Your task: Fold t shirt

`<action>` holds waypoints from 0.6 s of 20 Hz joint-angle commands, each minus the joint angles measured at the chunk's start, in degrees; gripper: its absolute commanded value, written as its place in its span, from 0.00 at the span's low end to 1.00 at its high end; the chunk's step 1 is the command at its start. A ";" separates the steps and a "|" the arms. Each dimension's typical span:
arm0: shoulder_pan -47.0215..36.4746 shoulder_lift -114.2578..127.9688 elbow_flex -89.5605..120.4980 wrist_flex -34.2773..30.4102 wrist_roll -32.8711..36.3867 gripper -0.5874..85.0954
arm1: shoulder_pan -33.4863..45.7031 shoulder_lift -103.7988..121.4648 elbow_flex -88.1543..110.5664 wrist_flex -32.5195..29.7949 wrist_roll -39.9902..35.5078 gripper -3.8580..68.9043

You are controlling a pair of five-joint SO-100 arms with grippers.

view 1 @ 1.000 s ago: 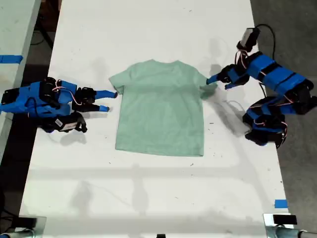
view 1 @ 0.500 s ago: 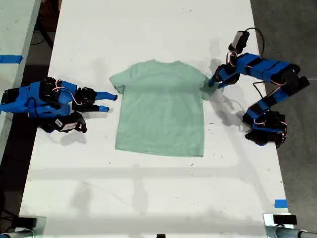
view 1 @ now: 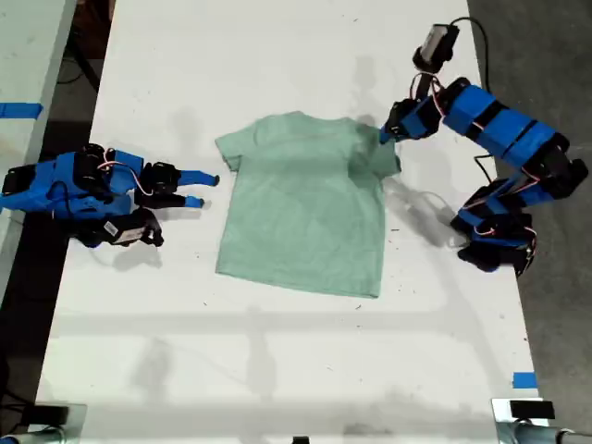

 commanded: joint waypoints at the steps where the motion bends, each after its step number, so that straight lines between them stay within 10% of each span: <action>1: -0.53 -0.26 2.55 0.09 0.44 0.34 | -10.02 -3.08 -10.99 -2.20 2.20 0.08; 5: -0.53 -0.26 2.55 0.09 0.53 0.34 | -19.78 -17.58 -16.52 -9.84 5.01 0.11; 6: -0.53 -0.35 2.55 0.09 0.53 0.34 | -21.36 -21.71 -18.46 -10.81 5.27 0.26; 12: -0.18 -0.35 2.55 0.09 0.62 0.34 | -23.38 -31.46 -35.07 1.14 4.39 0.50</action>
